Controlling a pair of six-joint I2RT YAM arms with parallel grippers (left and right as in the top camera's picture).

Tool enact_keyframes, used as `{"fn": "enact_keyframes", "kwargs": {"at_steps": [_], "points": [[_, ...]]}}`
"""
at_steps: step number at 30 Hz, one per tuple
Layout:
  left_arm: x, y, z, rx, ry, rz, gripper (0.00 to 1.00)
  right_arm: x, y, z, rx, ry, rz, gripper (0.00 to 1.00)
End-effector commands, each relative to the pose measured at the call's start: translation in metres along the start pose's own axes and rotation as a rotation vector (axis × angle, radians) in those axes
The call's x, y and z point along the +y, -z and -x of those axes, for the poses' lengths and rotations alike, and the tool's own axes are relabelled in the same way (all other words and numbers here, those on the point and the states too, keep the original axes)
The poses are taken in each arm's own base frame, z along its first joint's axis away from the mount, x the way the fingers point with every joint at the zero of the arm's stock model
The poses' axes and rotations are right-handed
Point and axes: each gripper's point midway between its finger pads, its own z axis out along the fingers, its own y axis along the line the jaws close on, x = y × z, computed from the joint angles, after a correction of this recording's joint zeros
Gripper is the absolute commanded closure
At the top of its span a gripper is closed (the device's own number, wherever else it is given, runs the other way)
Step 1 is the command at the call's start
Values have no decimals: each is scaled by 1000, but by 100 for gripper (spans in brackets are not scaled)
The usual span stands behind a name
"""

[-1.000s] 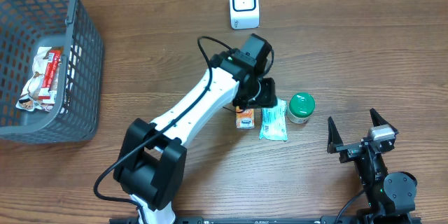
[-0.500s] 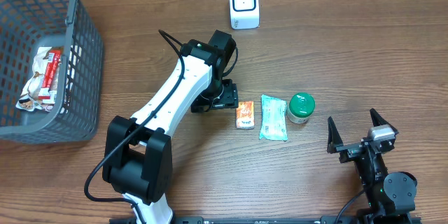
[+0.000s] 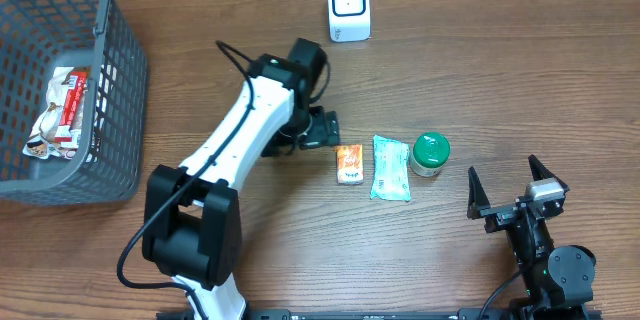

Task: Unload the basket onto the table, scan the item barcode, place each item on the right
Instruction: 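Withdraw the left gripper back toward the basket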

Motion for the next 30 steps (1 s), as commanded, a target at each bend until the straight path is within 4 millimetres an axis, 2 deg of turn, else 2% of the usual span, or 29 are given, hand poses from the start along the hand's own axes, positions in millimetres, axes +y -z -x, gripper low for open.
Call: {"fn": "enact_keyframes", "kwargs": {"at_steps": [1,11,13,15,16,18,24,30], "points": [[16,11,11,-25,18,-9,1,-1,0,-2,-2,1,-7,0],[48,13,16,3,73,0,0,-1,0,-2,-2,1,-7,0],[48,13,16,5,75,1,8,-1,0,-2,-2,2,-7,0],[48,13,16,5,75,0,27,-1,0,-2,-2,2,-7,0],[48,13,16,5,75,0,43,-1,0,-2,-2,2,-7,0],[47,13,15,11,69,-3,96,-1,0,-2,-2,2,-7,0],[20,15,4,66,-76,-167,96,-1,0,-2,-2,1,-7,0],[14,17,4,66,-87,-198,96,-1,0,-2,-2,2,-7,0]]}}
